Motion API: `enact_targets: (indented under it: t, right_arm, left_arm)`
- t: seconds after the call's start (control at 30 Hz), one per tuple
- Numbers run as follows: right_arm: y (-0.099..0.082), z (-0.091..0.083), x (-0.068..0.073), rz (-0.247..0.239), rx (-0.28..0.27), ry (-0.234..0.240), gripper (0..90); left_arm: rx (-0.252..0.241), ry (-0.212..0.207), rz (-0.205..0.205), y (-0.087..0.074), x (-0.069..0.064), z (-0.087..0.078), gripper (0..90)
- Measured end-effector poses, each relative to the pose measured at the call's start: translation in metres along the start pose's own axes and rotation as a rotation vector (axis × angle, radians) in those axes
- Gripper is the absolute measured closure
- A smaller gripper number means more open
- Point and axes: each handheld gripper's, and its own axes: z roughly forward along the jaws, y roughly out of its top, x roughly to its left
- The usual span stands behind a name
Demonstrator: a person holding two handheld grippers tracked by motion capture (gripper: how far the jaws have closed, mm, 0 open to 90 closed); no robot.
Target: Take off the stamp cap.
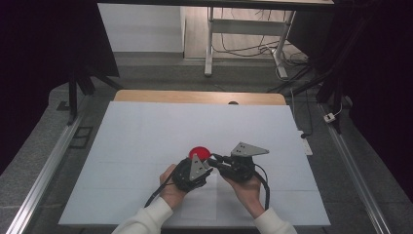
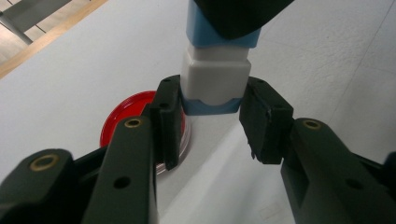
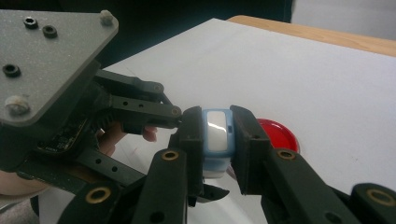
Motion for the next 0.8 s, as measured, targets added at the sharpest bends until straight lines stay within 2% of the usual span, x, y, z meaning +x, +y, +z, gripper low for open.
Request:
enact_targets:
  t: [0.57,0.8]
  right_arm:
    - [-0.0003,-0.0004,0.0002,0.003,-0.006,-0.004,75.5]
    - [-0.0009,0.0000,0.0003,0.001,-0.004,-0.008,75.4]
  left_arm:
    - [0.004,0.018,0.018,-0.0006,0.0000,-0.0007,63.9]
    - [0.005,0.012,0.017,-0.0015,0.0002,-0.0001,64.6]
